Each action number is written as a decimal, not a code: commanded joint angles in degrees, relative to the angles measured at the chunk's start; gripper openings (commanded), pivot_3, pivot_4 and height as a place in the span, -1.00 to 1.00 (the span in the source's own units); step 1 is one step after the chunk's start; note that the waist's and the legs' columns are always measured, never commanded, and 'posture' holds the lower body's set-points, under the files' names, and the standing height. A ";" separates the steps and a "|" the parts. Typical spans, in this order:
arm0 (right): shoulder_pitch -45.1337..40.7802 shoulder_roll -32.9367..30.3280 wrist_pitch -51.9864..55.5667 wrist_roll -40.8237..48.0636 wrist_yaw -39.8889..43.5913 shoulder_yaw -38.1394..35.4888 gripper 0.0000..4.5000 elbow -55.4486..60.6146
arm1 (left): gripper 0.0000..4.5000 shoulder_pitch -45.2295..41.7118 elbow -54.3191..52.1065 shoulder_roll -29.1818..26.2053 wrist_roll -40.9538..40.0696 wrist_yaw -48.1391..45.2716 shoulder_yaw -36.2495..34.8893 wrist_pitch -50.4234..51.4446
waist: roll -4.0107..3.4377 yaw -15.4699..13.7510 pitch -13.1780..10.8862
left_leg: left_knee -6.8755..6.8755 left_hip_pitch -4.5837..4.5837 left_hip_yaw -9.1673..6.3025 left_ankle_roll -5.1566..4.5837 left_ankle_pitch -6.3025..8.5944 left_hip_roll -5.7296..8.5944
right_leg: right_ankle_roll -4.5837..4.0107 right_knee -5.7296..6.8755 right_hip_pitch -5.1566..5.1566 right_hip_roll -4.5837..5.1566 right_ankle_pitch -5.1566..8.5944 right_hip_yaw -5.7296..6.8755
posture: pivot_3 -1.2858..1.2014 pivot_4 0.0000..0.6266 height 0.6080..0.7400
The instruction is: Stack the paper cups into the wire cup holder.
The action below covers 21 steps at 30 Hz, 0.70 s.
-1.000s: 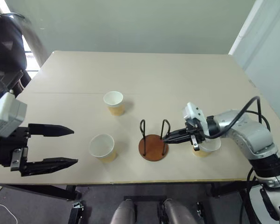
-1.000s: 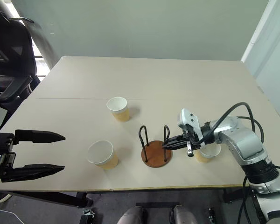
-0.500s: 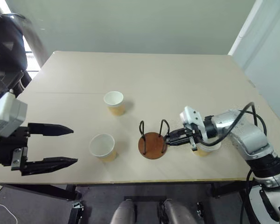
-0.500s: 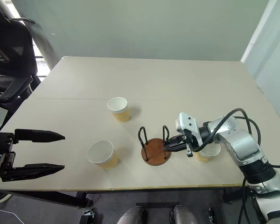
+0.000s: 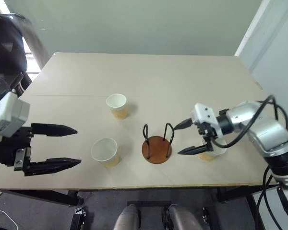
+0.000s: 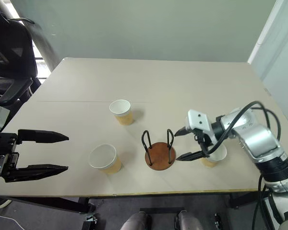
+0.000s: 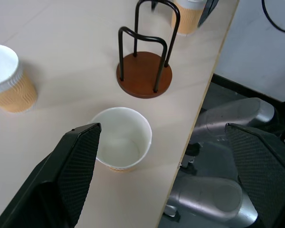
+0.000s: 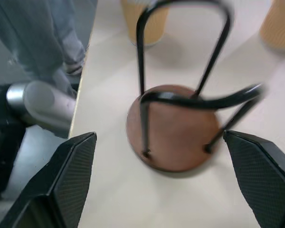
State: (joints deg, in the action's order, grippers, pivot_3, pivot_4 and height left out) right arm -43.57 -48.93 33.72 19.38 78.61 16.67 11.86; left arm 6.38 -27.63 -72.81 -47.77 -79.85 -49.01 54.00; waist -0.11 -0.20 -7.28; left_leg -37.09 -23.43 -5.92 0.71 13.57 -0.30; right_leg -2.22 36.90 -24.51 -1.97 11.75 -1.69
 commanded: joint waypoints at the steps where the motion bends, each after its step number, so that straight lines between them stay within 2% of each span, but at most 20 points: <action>1: -3.40 -3.25 -2.53 -0.78 2.55 -2.95 0.99 -0.88 | 1.00 -1.29 0.57 -0.52 0.29 -0.24 0.81 -1.78 | 0.02 0.00 0.01 | 0.00 0.00 0.00 0.00 0.00 -0.01 | 0.00 0.00 0.00 0.00 0.00 0.01 | 0.03 -0.52 1.00; 3: -4.54 -7.77 -6.11 -2.21 6.01 -3.95 0.99 -3.01 | 1.00 -2.85 1.22 -0.81 -0.14 -0.27 2.58 -2.78 | 0.01 -0.14 0.00 | 0.01 -0.01 0.00 0.00 0.01 0.00 | -0.02 -0.02 -0.01 0.00 0.01 0.00 | 0.03 -0.52 1.00; 6: -0.84 -16.71 -11.49 -1.26 12.80 -6.99 0.99 -3.49 | 1.00 -8.34 2.50 -1.18 -3.69 0.12 5.54 -3.47 | 0.01 -1.32 0.00 | -0.01 -0.20 -0.04 -0.01 0.02 0.03 | 0.00 -0.06 -0.10 0.03 0.01 0.02 | 0.03 -0.52 1.00; 10: 5.03 -22.99 -11.94 2.78 13.89 -10.16 0.99 -1.33 | 1.00 -15.56 4.20 -1.81 -11.22 0.33 7.44 -0.78 | 0.12 -1.44 0.07 | -0.01 -0.25 0.00 0.12 0.17 0.03 | 0.22 -0.05 -0.15 0.03 -0.12 0.04 | 0.03 -0.52 1.00; 16: 12.82 -24.59 -8.04 7.18 12.60 -14.74 0.99 6.69 | 1.00 -17.96 6.14 -3.56 -10.92 -0.91 10.22 -1.15 | 0.07 -0.22 0.04 | 0.05 0.01 0.11 0.14 0.17 0.00 | 0.48 0.01 0.02 -0.02 -0.07 -0.03 | 0.03 -0.52 1.00; 21: 14.49 -22.63 -5.77 5.85 8.82 -12.66 0.99 10.45 | 1.00 -18.21 7.14 -5.79 -8.90 -2.64 9.98 -1.55 | 0.07 -0.04 0.04 | 0.00 0.09 0.12 0.04 0.10 -0.09 | 0.52 -0.02 0.15 -0.14 0.10 -0.08 | 0.03 -0.52 1.00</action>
State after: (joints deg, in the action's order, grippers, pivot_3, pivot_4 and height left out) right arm -28.99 -71.65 27.68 25.64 88.62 4.76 21.36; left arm -10.97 -20.84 -77.68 -56.93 -81.86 -37.78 53.04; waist -0.04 -0.24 -7.24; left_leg -37.11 -23.31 -5.80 0.71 13.65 -0.39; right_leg -1.67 36.87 -24.32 -2.10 11.89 -1.80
